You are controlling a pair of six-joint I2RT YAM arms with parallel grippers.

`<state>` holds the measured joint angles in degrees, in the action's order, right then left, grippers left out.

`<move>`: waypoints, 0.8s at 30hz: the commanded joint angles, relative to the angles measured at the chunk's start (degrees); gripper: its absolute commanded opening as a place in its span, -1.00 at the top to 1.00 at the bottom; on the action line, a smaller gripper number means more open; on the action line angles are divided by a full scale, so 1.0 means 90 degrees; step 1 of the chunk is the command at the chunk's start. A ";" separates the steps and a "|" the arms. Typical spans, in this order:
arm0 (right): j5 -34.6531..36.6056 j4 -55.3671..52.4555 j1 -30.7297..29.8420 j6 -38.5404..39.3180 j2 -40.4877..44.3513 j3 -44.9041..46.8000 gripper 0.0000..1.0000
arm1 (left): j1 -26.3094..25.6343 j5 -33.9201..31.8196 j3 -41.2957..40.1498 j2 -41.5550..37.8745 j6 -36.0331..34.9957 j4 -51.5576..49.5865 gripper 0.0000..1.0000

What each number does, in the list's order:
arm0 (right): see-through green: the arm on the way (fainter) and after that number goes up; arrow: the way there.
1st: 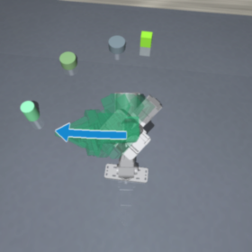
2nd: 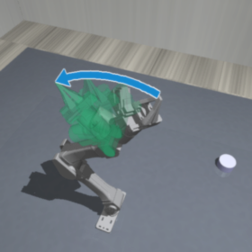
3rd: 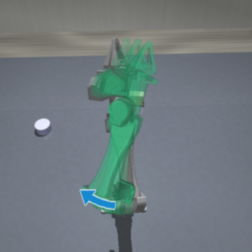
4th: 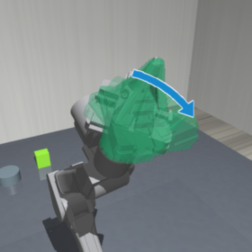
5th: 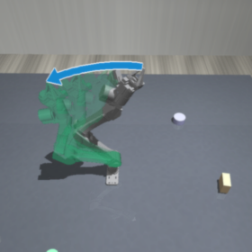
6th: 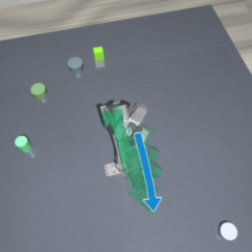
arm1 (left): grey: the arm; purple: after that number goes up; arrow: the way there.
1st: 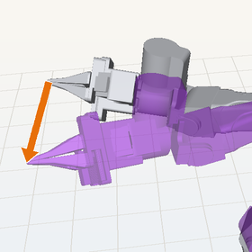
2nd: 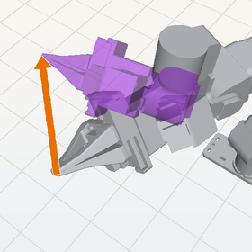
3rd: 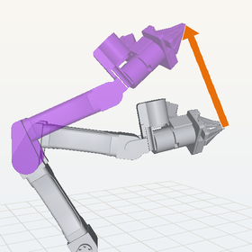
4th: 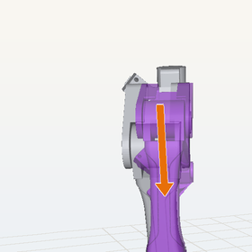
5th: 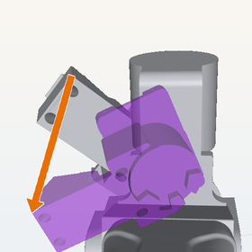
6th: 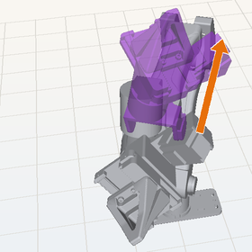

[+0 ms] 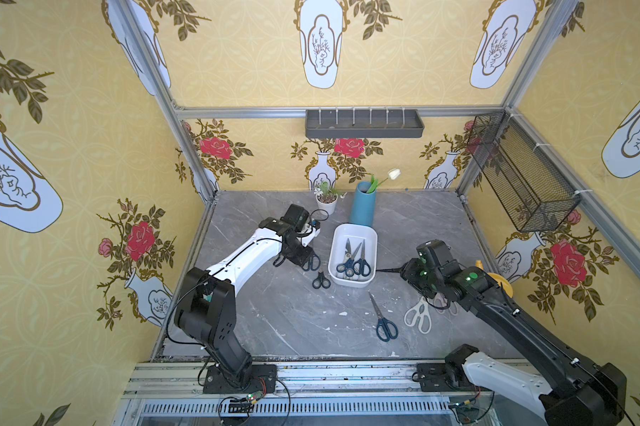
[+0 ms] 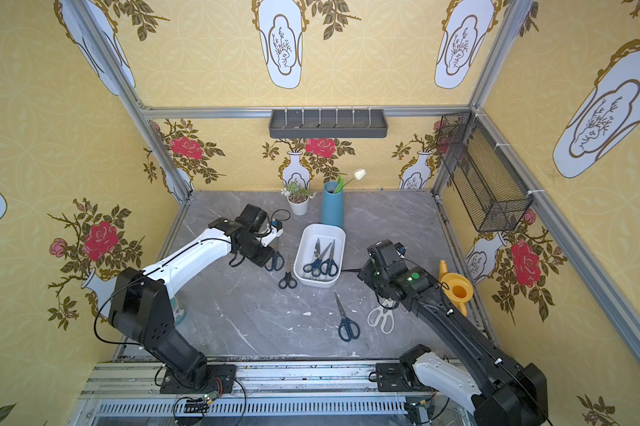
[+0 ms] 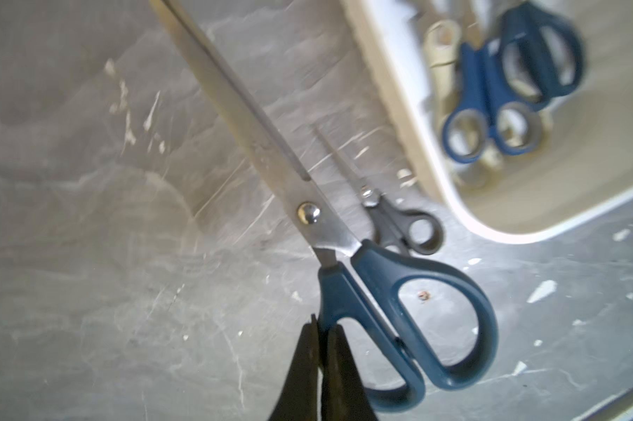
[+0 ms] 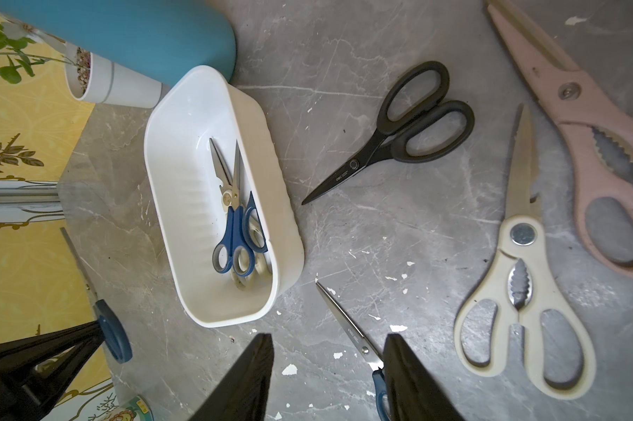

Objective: Put the scissors into the storage box
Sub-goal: Pick up the scissors from the center of the board, then place the scissors in the storage box.

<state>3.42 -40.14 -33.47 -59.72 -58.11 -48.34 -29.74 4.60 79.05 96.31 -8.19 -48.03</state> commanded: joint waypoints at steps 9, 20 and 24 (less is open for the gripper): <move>-0.0063 -0.0105 0.0115 0.0005 0.0197 -0.0107 -0.09 | -0.1081 0.0242 0.3166 0.2711 -0.0323 -0.1189 1.00; -0.0145 -0.0092 0.0121 -0.0132 0.0268 0.0034 -0.09 | -0.1235 0.0294 0.3546 0.3628 -0.0295 -0.1050 0.95; -0.0184 -0.0009 0.0127 -0.0102 0.0172 0.0043 -0.09 | -0.1335 0.0308 0.3558 0.3795 -0.0195 -0.0949 0.84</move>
<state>2.00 -40.49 -32.36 -60.38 -56.14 -48.14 -41.47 6.31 110.85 129.34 -11.07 -56.66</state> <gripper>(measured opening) 0.544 0.086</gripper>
